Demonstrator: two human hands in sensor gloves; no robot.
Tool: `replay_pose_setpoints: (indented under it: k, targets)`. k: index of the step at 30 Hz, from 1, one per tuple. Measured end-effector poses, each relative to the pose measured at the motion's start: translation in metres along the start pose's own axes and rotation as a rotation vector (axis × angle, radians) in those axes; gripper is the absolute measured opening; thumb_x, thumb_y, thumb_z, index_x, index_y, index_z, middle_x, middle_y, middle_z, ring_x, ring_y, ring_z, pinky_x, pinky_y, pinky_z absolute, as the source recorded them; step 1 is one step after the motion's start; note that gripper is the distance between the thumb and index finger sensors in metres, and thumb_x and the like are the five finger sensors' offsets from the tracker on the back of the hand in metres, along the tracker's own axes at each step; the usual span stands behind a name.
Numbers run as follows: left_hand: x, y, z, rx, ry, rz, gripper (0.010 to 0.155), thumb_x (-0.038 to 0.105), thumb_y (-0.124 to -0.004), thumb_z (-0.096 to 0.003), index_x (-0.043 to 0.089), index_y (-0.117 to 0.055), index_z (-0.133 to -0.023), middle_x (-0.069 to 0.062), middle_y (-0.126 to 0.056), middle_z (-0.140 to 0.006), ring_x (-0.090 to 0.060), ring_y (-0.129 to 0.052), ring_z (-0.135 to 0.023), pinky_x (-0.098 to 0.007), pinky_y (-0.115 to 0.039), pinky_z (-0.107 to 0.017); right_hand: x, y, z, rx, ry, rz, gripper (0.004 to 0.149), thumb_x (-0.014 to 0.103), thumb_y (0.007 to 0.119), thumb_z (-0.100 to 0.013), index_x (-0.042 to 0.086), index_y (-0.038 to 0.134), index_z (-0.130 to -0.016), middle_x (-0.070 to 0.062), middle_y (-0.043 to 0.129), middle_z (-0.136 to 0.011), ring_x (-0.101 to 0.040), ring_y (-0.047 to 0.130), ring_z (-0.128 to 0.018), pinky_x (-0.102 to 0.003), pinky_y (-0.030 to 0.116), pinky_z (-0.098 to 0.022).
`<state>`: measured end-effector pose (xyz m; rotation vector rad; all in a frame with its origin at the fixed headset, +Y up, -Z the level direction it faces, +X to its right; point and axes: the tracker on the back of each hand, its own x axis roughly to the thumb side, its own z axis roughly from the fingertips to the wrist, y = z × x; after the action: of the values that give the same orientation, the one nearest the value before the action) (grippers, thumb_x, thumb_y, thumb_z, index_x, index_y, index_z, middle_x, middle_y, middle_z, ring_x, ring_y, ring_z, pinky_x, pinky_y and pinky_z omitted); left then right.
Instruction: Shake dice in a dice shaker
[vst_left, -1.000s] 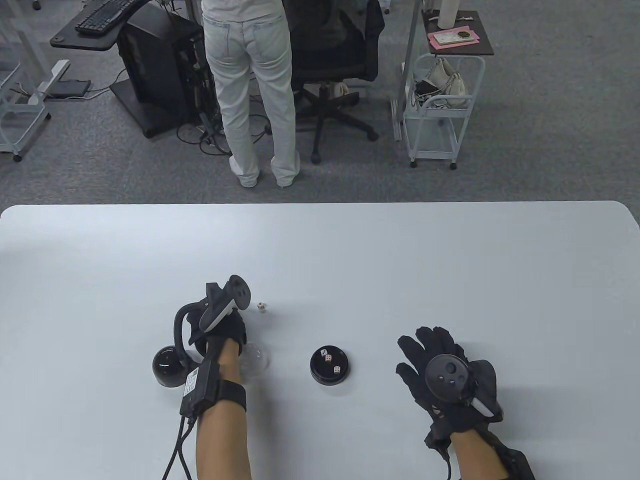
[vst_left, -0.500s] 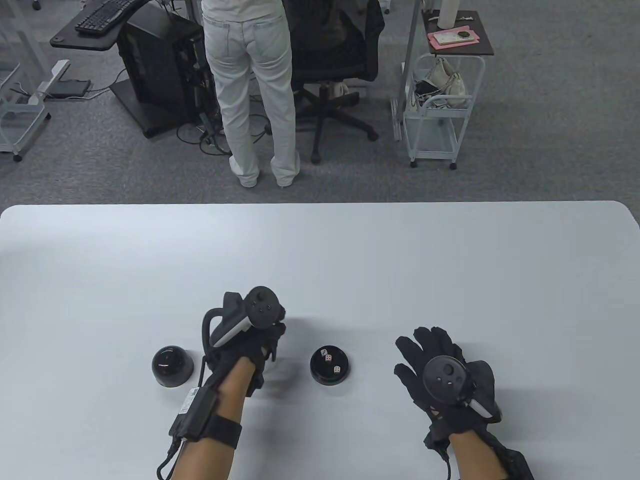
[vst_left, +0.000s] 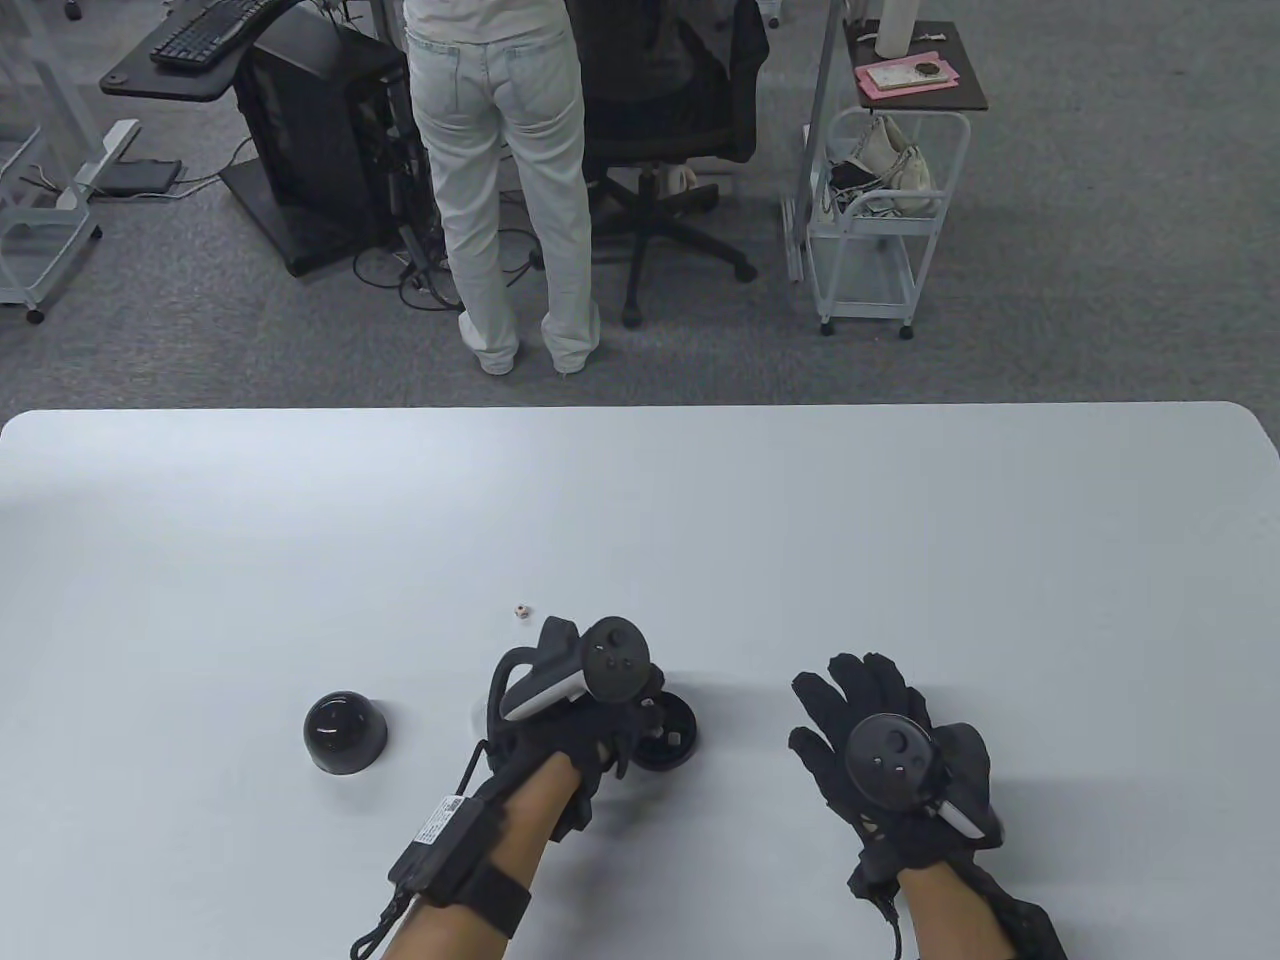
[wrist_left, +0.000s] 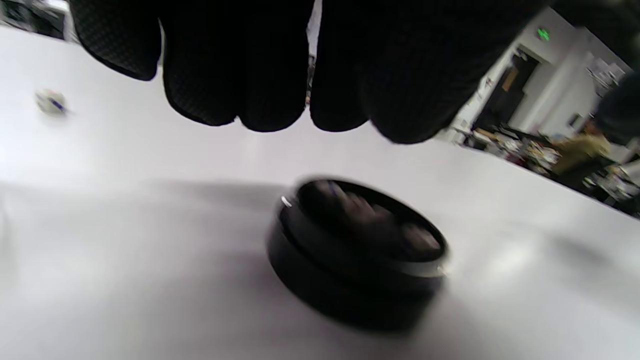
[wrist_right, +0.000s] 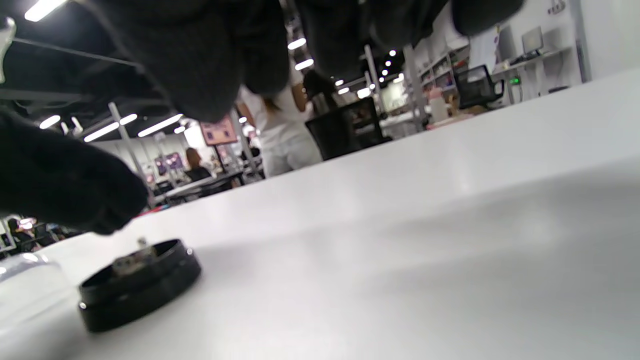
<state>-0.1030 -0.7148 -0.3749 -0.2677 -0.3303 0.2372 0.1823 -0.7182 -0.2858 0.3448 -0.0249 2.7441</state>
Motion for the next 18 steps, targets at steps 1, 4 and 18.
replay_pose_setpoints:
  k: [1,4,18]
  targets:
    - [-0.007,0.006,-0.001,0.025,0.037,-0.011,0.051,0.044,-0.082,-0.0515,0.028,-0.073,-0.099,-0.014,-0.076,-0.099,-0.043,-0.075,-0.090,-0.063,-0.061,-0.066,0.000,0.000,0.000,0.001,0.001,0.001,0.054,0.039,0.079,-0.059,0.023,0.064,-0.108,-0.024,0.049,-0.113,-0.056,0.040,-0.105,-0.075,0.046,-0.070]
    - [-0.035,0.021,-0.008,0.089,0.163,-0.070,0.050,0.042,-0.081,-0.0522,0.028,-0.072,-0.100,-0.015,-0.074,-0.102,-0.044,-0.073,-0.093,-0.064,-0.060,-0.067,0.000,0.001,0.000,0.006,0.005,0.002,0.054,0.039,0.079,-0.059,0.023,0.064,-0.108,-0.024,0.049,-0.113,-0.056,0.040,-0.105,-0.075,0.046,-0.070]
    - [-0.117,0.006,-0.040,-0.123,0.369,-0.078,0.066,0.039,-0.079,-0.0544,0.045,-0.045,-0.110,-0.018,-0.052,-0.115,-0.048,-0.054,-0.102,-0.067,-0.048,-0.071,-0.002,-0.005,0.000,-0.015,0.026,-0.007,0.054,0.039,0.079,-0.059,0.023,0.064,-0.108,-0.024,0.049,-0.114,-0.056,0.040,-0.105,-0.075,0.045,-0.070]
